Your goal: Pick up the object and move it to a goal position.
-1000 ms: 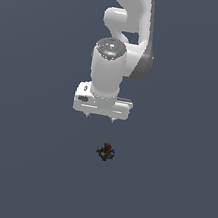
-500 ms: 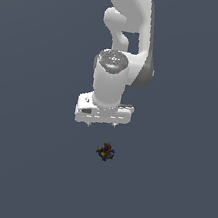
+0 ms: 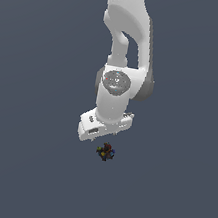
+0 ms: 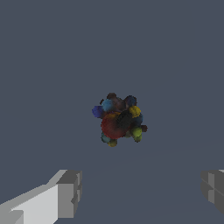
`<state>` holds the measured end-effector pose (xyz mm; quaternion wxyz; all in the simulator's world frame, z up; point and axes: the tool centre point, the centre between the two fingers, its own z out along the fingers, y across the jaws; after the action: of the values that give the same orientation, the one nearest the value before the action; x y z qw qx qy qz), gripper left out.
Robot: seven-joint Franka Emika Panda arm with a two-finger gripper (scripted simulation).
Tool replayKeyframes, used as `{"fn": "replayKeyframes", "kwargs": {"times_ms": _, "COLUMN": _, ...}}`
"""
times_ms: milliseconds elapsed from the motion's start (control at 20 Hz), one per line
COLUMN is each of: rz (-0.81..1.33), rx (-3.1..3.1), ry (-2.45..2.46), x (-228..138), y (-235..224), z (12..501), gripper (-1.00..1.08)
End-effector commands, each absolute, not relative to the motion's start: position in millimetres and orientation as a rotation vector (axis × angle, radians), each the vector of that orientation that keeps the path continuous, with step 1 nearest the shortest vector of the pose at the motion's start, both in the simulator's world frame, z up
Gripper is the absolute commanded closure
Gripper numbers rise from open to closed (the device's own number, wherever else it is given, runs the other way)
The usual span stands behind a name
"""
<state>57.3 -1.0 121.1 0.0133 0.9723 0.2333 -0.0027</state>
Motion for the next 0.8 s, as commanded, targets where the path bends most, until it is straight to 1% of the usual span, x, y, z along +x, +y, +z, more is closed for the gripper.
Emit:
{"fn": "replayKeyframes", "kwargs": {"times_ms": 0, "rz": -0.008, "rx": 3.005, "ry": 0.84, "x": 64, "y": 4, "z": 112, "gripper": -0.92}}
{"fn": "replayKeyframes", "kwargs": {"times_ms": 350, "rz": -0.005, "rx": 2.944, "ry": 1.07, "x": 77, "y": 13, "z": 92, "gripper": -0.92}}
{"fn": "replayKeyframes", "kwargs": {"times_ms": 750, "rz": 0.0, "rx": 2.905, "ry": 1.193, "x": 83, "y": 18, "z": 81, "gripper": -0.92}}
